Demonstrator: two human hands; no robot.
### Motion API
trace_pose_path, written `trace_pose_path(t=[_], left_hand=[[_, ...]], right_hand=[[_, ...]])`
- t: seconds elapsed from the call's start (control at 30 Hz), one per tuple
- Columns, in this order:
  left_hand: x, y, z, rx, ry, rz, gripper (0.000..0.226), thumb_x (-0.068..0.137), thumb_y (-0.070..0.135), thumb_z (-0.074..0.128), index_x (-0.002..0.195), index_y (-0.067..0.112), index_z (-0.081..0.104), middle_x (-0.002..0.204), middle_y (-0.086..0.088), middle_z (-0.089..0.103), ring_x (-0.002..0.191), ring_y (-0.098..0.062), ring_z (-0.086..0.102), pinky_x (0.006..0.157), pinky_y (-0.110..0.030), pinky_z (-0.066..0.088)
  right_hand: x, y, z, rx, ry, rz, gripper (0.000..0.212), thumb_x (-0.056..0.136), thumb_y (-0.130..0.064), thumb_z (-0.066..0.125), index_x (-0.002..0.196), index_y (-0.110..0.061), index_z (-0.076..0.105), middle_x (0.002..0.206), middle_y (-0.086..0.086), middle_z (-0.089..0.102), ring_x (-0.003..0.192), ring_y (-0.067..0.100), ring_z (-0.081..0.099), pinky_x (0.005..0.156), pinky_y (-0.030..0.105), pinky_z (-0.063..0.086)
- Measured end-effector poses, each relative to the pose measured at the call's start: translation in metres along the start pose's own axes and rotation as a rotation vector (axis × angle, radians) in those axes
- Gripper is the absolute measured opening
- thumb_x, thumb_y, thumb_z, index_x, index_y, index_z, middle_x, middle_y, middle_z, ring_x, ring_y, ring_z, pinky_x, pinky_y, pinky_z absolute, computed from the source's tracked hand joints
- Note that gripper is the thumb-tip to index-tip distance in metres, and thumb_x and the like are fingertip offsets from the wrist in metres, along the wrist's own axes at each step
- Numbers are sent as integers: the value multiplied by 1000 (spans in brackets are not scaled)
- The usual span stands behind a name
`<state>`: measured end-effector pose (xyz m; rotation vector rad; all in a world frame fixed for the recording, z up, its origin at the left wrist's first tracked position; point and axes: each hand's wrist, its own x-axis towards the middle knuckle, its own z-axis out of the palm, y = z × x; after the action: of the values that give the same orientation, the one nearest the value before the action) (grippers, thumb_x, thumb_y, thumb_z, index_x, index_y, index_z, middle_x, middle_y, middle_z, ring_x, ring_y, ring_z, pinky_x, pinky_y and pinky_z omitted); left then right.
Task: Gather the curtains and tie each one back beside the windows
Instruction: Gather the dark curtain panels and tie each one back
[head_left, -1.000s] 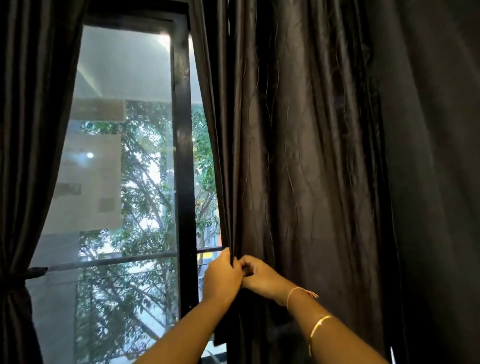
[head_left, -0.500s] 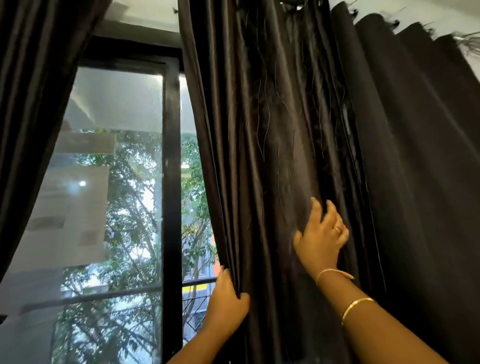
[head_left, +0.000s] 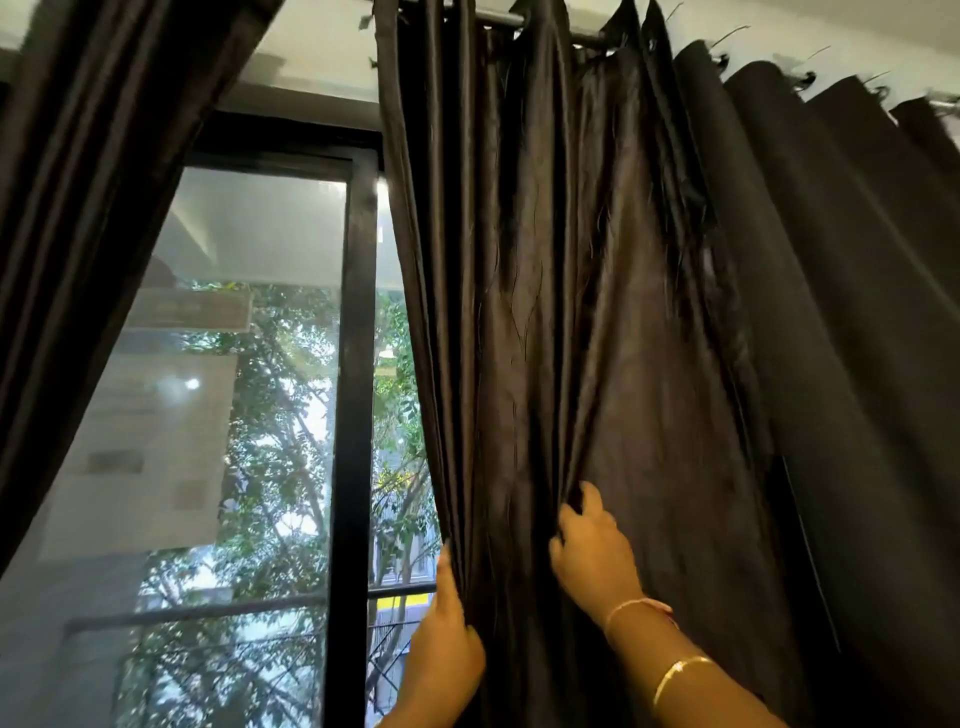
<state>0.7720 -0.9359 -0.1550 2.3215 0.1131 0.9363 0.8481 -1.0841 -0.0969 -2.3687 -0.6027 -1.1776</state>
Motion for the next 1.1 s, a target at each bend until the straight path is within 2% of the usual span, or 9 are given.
trace_pose_path(t=[0.13,0.23,0.4,0.5,0.63,0.77,0.83,0.93,1.1], left_hand=[[-5,-26,-19,42,143,12,78,91,10,42,147,31,-7,124,-2,56,83,-16,55,58,-8,41],[-5,-51,-35,-14,258,78,76,89,10,45,145,38,2,133,-4,51,106,-26,59,82,-30,46],[-6,-88,-66,57,363,-8,50,96,27,49,142,33,31,124,-15,58,100,-27,57,81,-34,45],[-7,-97,-81,50,354,47,73,93,10,45,147,32,1,118,7,52,88,-15,57,65,-19,42],[-11,-89,-85,-7,294,130,69,95,15,37,138,60,7,105,28,54,83,6,60,62,-8,43],[-11,-84,-78,43,289,130,74,92,13,38,143,51,0,120,-3,61,87,-21,64,67,-28,45],[-8,-84,-75,32,273,154,74,91,12,41,144,44,0,139,-8,48,103,-30,60,72,-29,41],[-3,-80,-66,2,167,165,80,89,10,44,145,37,-6,139,-11,47,103,-31,59,77,-33,45],[-3,-74,-50,-113,-3,121,96,75,-10,41,136,50,-4,95,12,52,62,12,49,59,-6,44]], right_hand=[[9,-53,7,63,-39,-262,28,90,-12,42,115,-7,53,158,14,-5,129,27,40,93,32,41],[10,-112,3,111,-82,-468,26,87,-7,43,110,-3,52,158,18,2,109,36,54,84,40,43],[-5,-182,9,209,-38,-709,21,85,-8,47,103,1,51,151,28,22,87,45,59,67,46,44],[-13,-184,22,263,-51,-613,20,86,-11,45,103,-2,50,154,22,17,87,47,59,66,45,45],[-15,-152,42,91,-174,-328,28,90,-11,41,118,-7,43,156,22,11,95,42,62,73,44,47],[-22,-102,53,-96,-211,-43,27,97,-22,36,121,-11,41,124,16,58,99,31,64,78,39,50],[-27,-91,59,-113,-184,-34,28,97,-20,35,121,-10,43,109,9,65,94,29,64,72,35,49],[-40,-100,67,-59,-206,-120,30,93,-17,39,122,-9,45,105,12,66,94,34,63,70,37,47],[-72,-120,81,142,-295,-221,17,90,-19,45,104,-10,48,102,18,64,91,39,61,62,35,34]])
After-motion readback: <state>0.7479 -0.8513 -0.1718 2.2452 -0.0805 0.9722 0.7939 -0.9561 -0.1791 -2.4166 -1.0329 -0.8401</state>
